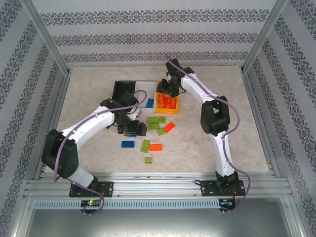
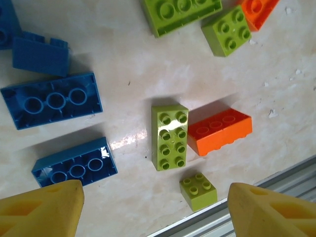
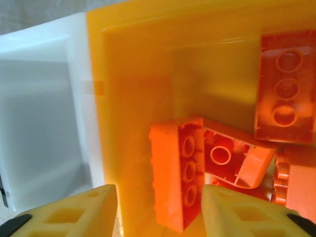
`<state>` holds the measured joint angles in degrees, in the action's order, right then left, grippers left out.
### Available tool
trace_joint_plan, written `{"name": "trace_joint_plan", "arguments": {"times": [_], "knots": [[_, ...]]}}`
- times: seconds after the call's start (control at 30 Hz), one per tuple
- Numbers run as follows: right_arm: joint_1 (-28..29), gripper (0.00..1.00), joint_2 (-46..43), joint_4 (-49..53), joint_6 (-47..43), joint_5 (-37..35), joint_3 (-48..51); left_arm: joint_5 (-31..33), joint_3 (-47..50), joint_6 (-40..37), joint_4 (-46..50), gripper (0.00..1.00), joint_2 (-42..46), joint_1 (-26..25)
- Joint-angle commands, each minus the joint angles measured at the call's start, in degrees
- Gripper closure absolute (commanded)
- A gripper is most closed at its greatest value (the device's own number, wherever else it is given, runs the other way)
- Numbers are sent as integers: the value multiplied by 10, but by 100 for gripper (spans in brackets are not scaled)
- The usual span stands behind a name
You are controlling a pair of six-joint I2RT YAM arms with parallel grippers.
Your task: Sort the legos into containers by color
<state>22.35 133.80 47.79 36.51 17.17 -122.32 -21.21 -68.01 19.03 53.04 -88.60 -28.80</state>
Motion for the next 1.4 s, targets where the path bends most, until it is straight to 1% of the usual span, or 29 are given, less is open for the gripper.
{"name": "trace_joint_plan", "arguments": {"times": [0.0,0.1,0.2,0.33,0.43,0.57,0.63,0.73,0.9,1.07,1.23,1.37], "knots": [[2,48,-27,22,15,-31,-17,-29,20,-11,-9,23,27,-4],[-2,47,-56,28,6,-32,-4,-26,23,-10,-8,22,37,-10],[-6,46,-100,32,-7,-22,43,-17,18,9,2,22,38,-30],[-11,44,-192,13,-32,-19,162,2,34,72,-7,22,40,-67],[-17,40,-264,-22,-42,-2,268,7,49,122,-39,22,41,-100],[-27,35,-331,-44,-69,9,375,36,42,153,-50,20,4,-148],[-32,33,-363,-51,-83,9,421,54,34,163,-50,17,-20,-173],[-40,32,-403,-54,-89,15,469,59,25,174,-51,15,-48,-192],[-54,30,-440,-55,-97,32,515,58,15,183,-38,15,-80,-207],[-62,30,-440,-54,-107,47,529,48,17,205,-54,17,-104,-228],[-71,30,-429,-53,-121,59,527,40,19,242,-76,22,-137,-254],[-80,30,-430,-57,-129,70,534,40,36,264,-90,26,-143,-257]]}}
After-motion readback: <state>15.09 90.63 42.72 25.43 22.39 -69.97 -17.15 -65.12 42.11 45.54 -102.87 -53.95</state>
